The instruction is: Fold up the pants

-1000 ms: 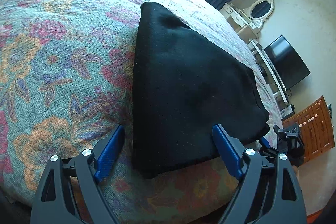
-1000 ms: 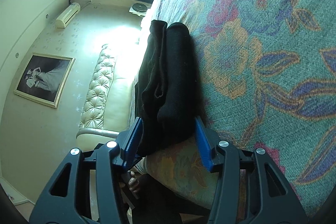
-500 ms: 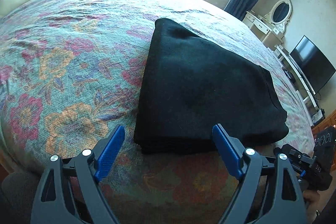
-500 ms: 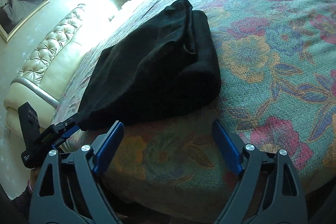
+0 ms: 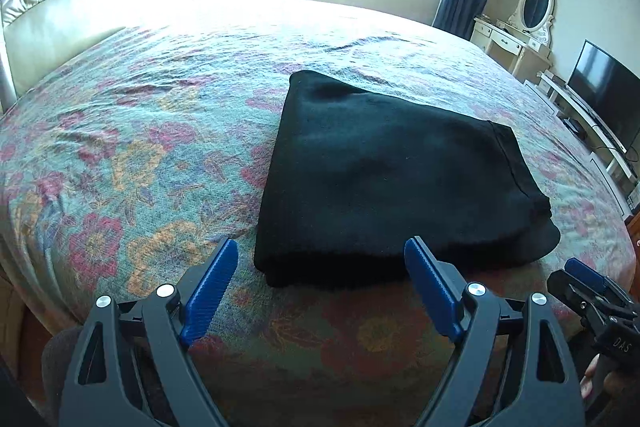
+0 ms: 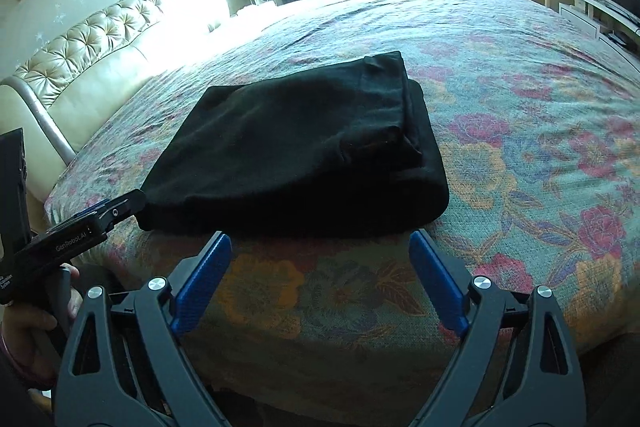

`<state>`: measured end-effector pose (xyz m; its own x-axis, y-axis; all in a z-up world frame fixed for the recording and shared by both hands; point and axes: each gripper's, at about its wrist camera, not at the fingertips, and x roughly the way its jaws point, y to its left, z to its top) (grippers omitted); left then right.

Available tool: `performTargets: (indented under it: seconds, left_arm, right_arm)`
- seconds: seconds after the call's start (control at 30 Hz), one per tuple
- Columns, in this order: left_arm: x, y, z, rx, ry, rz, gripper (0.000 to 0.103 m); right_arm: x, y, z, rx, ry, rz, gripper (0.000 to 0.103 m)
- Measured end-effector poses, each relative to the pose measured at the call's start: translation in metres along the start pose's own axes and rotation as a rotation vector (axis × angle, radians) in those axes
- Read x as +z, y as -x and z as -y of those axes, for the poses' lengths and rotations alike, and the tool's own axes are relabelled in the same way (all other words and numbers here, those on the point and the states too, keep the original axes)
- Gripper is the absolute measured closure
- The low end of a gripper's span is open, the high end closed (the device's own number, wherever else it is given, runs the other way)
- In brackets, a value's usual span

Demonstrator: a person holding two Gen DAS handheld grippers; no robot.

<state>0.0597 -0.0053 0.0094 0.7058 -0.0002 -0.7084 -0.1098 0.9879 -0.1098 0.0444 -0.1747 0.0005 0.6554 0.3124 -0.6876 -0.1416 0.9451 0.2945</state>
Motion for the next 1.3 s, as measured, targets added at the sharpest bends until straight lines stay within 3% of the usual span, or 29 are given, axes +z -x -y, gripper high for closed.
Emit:
performTargets:
  seconds: [0.3,0.6,0.8,1.3]
  left_arm:
    - [-0.003,0.014,0.014,0.024,-0.044,0.031,0.019]
    - [-0.007,0.016,0.025,0.029,-0.023,-0.019,0.019]
    - [-0.009,0.019,0.035,0.06,-0.056,-0.003,0.016]
    - [-0.01,0.023,0.039,0.047,-0.06,0.02,0.015]
  right_arm:
    - [-0.002,-0.001,-0.009,0.007,0.015,-0.01,0.013]
    - [0.0,0.005,-0.008,0.005,0.014,0.004,0.013]
    - [0.002,0.008,-0.006,0.007,0.004,0.011,0.013]
    - [0.001,0.008,-0.001,0.012,-0.015,0.005,0.013]
